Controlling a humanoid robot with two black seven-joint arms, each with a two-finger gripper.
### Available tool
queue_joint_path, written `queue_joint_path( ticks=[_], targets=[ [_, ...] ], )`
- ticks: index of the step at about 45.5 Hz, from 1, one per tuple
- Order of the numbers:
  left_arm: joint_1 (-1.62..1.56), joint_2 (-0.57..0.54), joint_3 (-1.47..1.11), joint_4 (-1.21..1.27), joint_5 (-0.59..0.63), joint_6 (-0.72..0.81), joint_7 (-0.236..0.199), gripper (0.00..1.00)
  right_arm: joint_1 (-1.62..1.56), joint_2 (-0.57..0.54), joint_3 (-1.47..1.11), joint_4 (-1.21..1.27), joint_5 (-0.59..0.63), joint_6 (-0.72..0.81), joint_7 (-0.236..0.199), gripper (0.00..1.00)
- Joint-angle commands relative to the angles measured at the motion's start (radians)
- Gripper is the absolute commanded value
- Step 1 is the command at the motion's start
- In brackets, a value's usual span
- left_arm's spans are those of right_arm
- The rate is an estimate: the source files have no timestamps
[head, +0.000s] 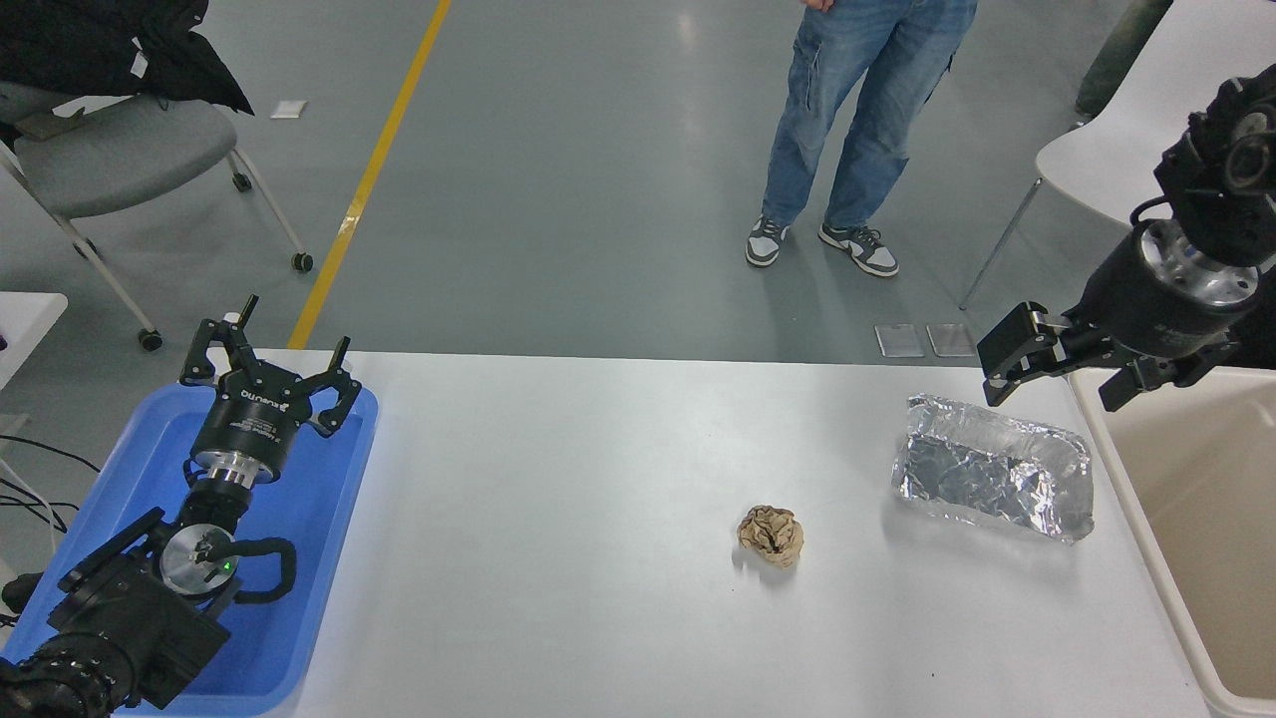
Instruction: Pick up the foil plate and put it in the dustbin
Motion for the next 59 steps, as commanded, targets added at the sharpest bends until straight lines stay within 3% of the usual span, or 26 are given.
queue_joint_path(
  ticks=[1,11,32,46,59],
  targets=[
    [0.0,0.0,0.0,0.0,0.0,0.0,0.0,1.0,-0.022,-0.001,-0.032,-0.08,0.006,0.0,0.001,1.0],
    [0.0,0.0,0.0,0.0,0.0,0.0,0.0,1.0,-0.022,0.012,-0.138,-0.104,0.009,0.0,0.001,1.0],
    [0.0,0.0,0.0,0.0,0.0,0.0,0.0,1.0,-0.206,-0.039,-0.102,-0.233,0.006,-0.002,0.001,1.0],
    [0.0,0.0,0.0,0.0,0.0,0.0,0.0,1.0,-0.509,-0.042,-0.022,-0.397,-0.005,-0.383,0.001,1.0],
    [0.0,0.0,0.0,0.0,0.0,0.0,0.0,1.0,-0.761,-0.042,0.124,-0.538,-0.01,-0.523,0.001,1.0]
  ],
)
